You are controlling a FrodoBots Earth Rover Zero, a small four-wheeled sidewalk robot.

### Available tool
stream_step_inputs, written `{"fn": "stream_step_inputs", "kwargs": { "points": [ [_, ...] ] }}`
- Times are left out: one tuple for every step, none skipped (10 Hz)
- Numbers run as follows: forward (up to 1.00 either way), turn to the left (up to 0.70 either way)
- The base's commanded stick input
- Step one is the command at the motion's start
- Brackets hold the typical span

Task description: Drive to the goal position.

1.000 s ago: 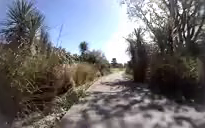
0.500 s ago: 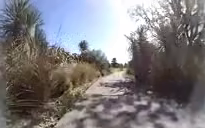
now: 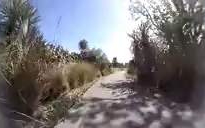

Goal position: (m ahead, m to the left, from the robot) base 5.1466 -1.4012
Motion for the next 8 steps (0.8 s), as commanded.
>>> {"fn": "stream_step_inputs", "kwargs": {
  "points": [
    [0.7, 0.0],
    [0.7, -0.01],
    [0.7, -0.02],
    [0.7, -0.03],
    [0.7, -0.03],
    [0.7, -0.03],
    [0.7, -0.04],
    [0.7, -0.04]
  ]
}}
